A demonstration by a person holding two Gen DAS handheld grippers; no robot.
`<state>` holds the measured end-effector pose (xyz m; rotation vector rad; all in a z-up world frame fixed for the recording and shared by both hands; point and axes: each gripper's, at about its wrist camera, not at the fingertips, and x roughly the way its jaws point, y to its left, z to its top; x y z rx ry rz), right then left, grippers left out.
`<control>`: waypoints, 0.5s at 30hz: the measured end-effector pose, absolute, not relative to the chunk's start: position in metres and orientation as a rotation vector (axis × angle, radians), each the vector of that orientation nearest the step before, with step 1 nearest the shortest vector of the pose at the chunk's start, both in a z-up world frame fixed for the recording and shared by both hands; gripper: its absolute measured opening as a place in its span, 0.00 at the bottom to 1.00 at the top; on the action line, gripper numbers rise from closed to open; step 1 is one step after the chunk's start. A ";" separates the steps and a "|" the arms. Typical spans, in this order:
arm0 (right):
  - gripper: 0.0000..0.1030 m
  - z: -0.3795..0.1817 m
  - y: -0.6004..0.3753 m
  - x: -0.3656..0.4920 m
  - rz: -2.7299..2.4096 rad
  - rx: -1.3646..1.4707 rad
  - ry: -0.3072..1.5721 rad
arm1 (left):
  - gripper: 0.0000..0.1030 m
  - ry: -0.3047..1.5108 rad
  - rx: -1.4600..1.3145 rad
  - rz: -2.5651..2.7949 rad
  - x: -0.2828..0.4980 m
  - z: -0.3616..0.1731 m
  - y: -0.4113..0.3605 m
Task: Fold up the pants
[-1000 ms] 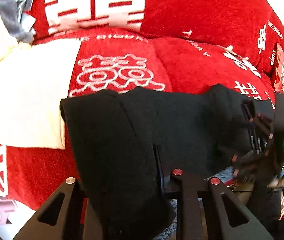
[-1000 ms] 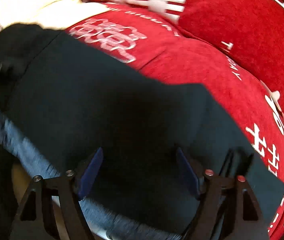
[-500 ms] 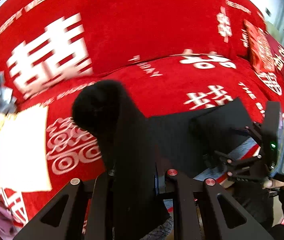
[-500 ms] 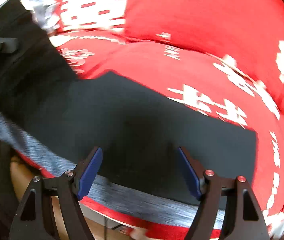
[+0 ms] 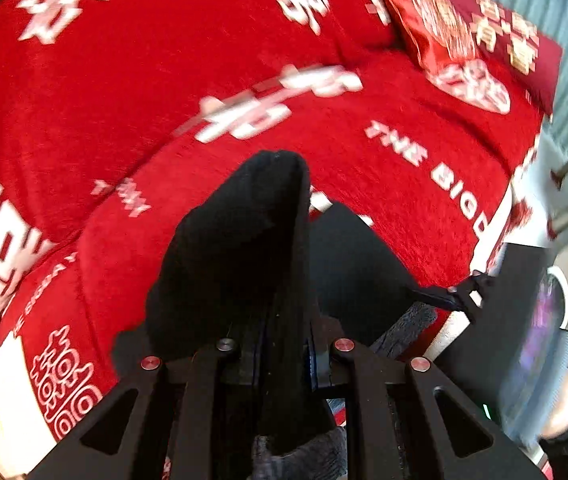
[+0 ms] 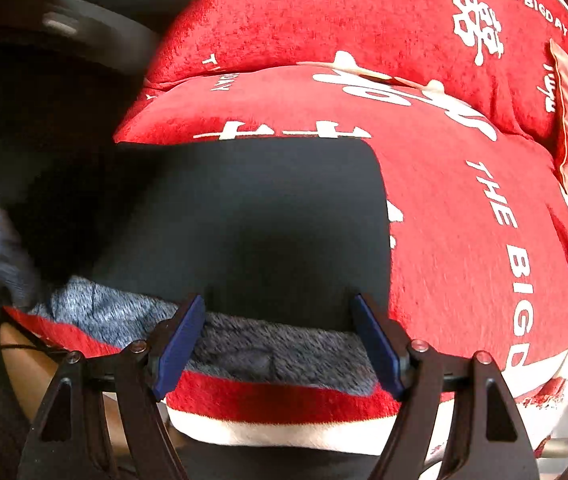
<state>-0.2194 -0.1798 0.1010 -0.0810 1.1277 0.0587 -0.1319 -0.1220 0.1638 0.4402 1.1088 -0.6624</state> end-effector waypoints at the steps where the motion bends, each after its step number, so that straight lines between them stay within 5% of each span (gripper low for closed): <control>1: 0.79 0.101 -0.181 -0.221 0.067 -0.079 1.123 | 0.16 1.125 0.467 -0.656 -0.132 0.151 -0.133; 6: 0.80 0.097 -0.205 -0.231 0.109 0.046 1.089 | 0.21 1.241 0.408 -0.647 -0.113 0.103 -0.136; 10: 0.80 0.098 -0.206 -0.236 0.140 0.050 1.078 | 0.54 1.293 0.310 -0.733 -0.114 0.109 -0.132; 15: 0.81 0.102 -0.206 -0.237 0.163 0.067 1.069 | 0.65 1.231 0.225 -0.781 -0.114 0.155 -0.124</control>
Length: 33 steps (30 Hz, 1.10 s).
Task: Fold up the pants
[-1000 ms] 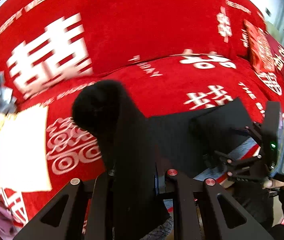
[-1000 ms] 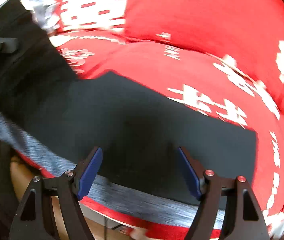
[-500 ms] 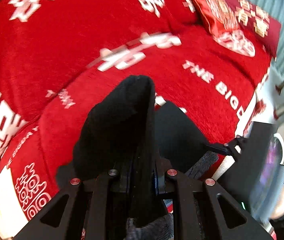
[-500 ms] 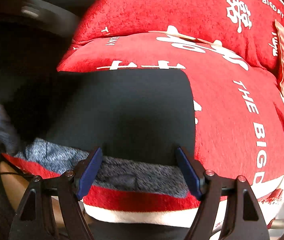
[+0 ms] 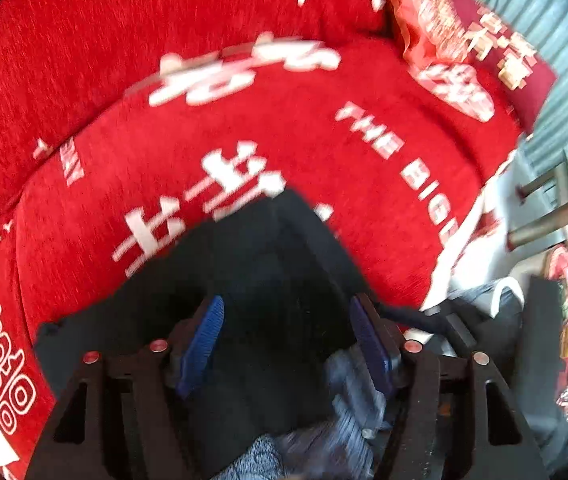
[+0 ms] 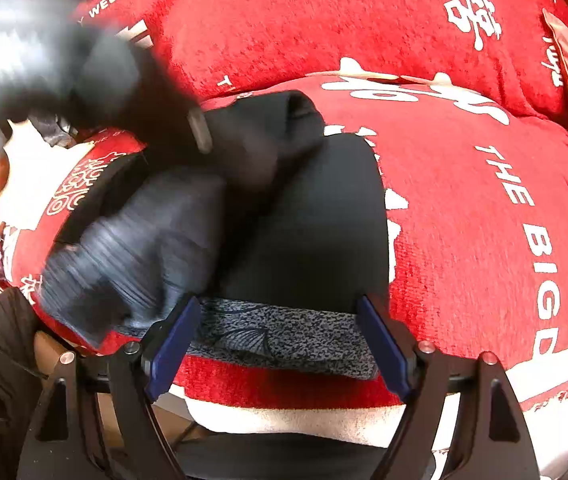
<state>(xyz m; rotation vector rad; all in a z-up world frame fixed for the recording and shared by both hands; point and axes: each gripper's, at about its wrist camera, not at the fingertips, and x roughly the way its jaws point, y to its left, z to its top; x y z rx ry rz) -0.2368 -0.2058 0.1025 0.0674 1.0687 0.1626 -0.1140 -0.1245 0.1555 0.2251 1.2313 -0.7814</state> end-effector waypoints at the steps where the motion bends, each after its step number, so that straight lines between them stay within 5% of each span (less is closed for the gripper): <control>1: 0.81 0.103 -0.205 -0.238 0.165 0.062 1.069 | 0.65 1.218 0.200 -0.781 -0.112 0.164 -0.118; 3: 0.82 0.103 -0.202 -0.239 0.182 0.043 1.073 | 0.69 1.179 0.153 -0.771 -0.110 0.179 -0.096; 4: 0.82 0.104 -0.202 -0.240 0.194 0.038 1.073 | 0.88 1.154 0.151 -0.746 -0.108 0.182 -0.084; 6: 0.82 0.109 -0.200 -0.244 0.237 0.035 1.061 | 0.97 1.091 0.179 -0.606 -0.109 0.176 -0.052; 13: 0.83 0.126 -0.194 -0.254 0.418 0.110 0.986 | 0.97 1.163 0.122 -0.403 -0.126 0.113 0.033; 18: 1.00 0.126 -0.202 -0.244 0.493 0.299 0.964 | 0.97 1.246 -0.081 -0.324 -0.130 0.077 0.075; 23: 1.00 0.105 -0.201 -0.213 0.409 0.401 1.062 | 0.99 1.276 -0.168 -0.310 -0.126 0.053 0.077; 25: 0.88 0.091 -0.189 -0.200 0.350 0.344 1.124 | 0.99 1.270 -0.171 -0.311 -0.126 0.053 0.077; 26: 0.55 0.086 -0.181 -0.196 0.348 0.300 1.154 | 0.99 1.271 -0.165 -0.306 -0.125 0.054 0.075; 27: 0.41 0.085 -0.171 -0.194 0.336 0.234 1.171 | 0.99 1.271 -0.152 -0.299 -0.124 0.056 0.073; 33: 0.28 0.132 -0.178 -0.199 0.292 0.228 1.060 | 0.99 1.214 -0.090 -0.318 -0.123 0.086 0.061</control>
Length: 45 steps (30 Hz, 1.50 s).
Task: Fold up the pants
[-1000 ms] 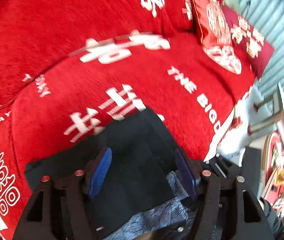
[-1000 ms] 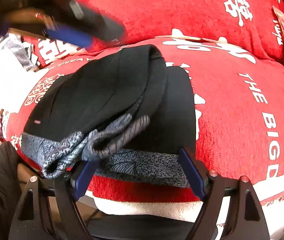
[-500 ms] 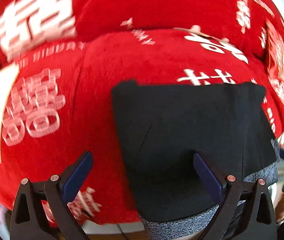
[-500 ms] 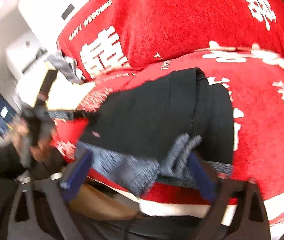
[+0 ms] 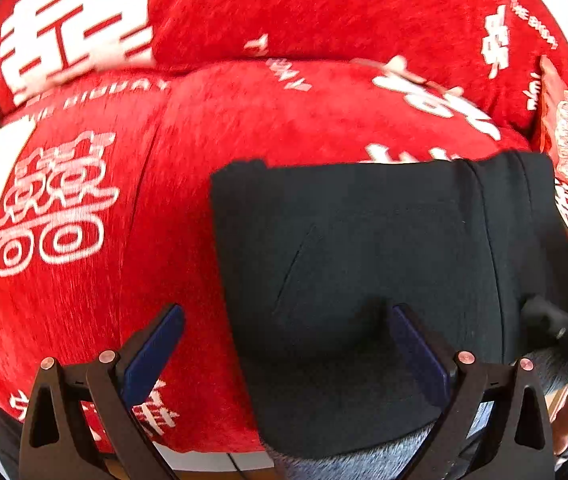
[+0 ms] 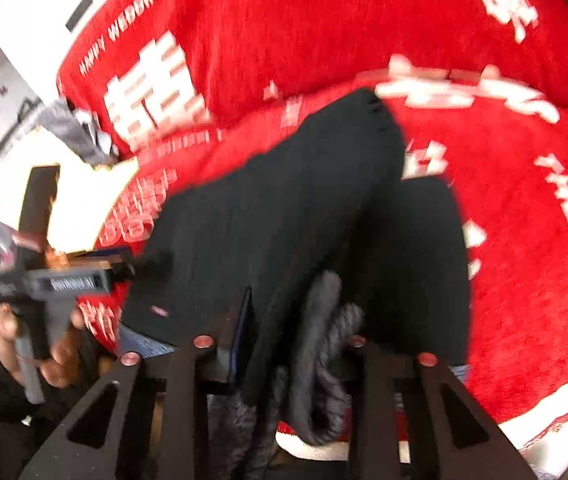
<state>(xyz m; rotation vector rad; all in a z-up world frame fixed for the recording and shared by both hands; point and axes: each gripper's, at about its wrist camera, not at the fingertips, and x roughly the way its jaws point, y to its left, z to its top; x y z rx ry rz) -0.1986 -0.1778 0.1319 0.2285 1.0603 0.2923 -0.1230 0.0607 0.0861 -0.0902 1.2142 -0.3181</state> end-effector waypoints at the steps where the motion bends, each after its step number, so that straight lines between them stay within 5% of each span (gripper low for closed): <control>1: 0.28 0.139 -0.181 -0.200 0.280 0.225 1.045 | 0.99 1.196 -0.089 -0.331 -0.123 0.094 0.056; 7: 0.34 0.115 -0.204 -0.194 0.131 0.189 1.150 | 0.99 1.238 -0.006 -0.345 -0.118 0.083 0.023; 11: 0.68 0.105 -0.213 -0.197 0.054 0.194 1.163 | 0.99 1.284 -0.033 -0.342 -0.115 0.068 0.022; 17: 0.79 0.156 -0.203 -0.194 -0.093 -0.013 0.988 | 0.99 1.198 0.000 -0.277 -0.106 0.089 0.028; 29: 0.80 0.095 -0.154 -0.111 0.047 -0.184 1.124 | 1.00 1.253 0.012 -0.261 -0.071 0.069 0.017; 45: 0.83 0.111 -0.143 -0.115 -0.003 -0.207 1.069 | 1.00 1.200 -0.039 -0.169 -0.063 0.081 0.036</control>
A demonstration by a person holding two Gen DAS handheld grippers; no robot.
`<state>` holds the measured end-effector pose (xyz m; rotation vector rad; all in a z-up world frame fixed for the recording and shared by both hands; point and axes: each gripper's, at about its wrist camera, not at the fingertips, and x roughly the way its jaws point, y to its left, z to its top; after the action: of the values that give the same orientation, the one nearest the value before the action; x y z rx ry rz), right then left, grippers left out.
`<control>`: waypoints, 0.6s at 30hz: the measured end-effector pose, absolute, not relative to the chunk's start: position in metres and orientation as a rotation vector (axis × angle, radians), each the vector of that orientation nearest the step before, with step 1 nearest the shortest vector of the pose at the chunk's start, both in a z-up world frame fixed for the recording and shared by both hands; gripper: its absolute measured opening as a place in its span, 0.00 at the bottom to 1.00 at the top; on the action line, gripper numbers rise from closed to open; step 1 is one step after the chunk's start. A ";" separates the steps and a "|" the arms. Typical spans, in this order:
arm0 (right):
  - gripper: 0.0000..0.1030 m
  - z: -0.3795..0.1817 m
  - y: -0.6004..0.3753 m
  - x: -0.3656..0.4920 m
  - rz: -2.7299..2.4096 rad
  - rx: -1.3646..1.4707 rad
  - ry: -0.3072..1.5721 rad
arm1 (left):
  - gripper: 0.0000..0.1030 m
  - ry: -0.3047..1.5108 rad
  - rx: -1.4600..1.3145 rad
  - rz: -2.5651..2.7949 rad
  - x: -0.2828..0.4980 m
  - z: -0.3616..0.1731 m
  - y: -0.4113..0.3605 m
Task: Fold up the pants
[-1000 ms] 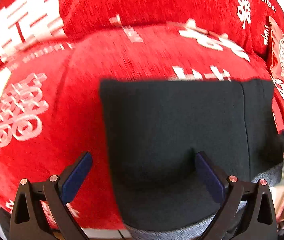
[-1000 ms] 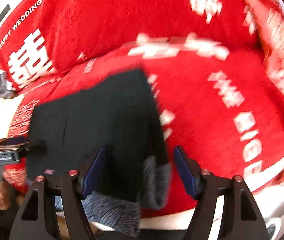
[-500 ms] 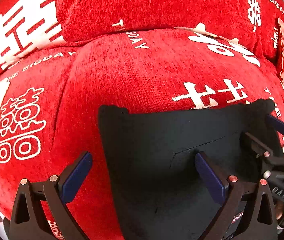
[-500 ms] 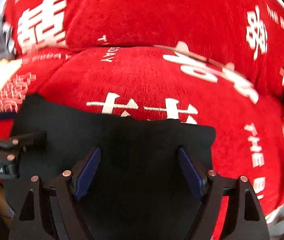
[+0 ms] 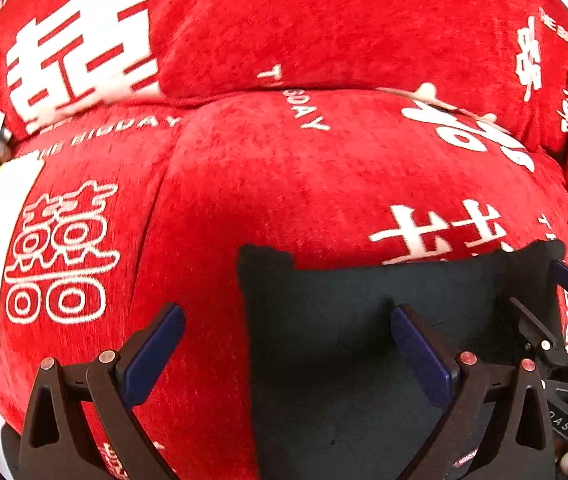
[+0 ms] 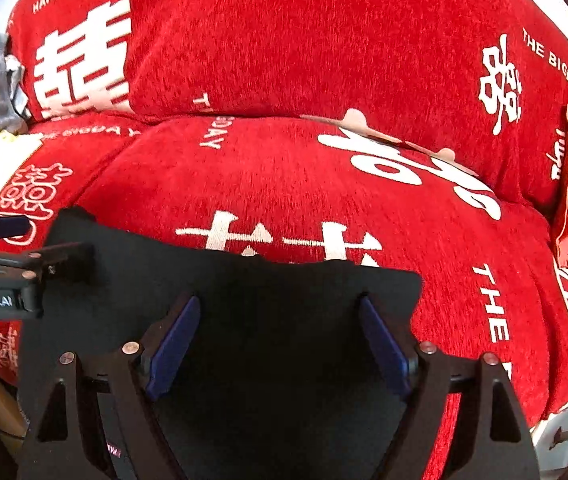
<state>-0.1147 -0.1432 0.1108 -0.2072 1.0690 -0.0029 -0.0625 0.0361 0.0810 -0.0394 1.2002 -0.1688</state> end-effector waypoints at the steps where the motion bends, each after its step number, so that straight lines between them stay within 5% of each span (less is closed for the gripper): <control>1: 0.83 0.108 -0.142 -0.114 -0.011 -0.208 1.075 | 1.00 1.208 -0.031 -0.158 -0.063 0.077 0.037; 16: 0.88 0.110 -0.160 -0.200 -0.019 -0.177 1.108 | 1.00 1.236 -0.079 -0.230 -0.127 0.074 0.065; 18: 0.95 0.110 -0.161 -0.214 -0.025 -0.184 1.111 | 1.00 1.246 -0.069 -0.247 -0.144 0.071 0.068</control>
<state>-0.2143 -0.1607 0.1103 -0.1841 1.1107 -0.0247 -0.1438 0.0675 0.0706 -0.0692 1.2459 -0.2471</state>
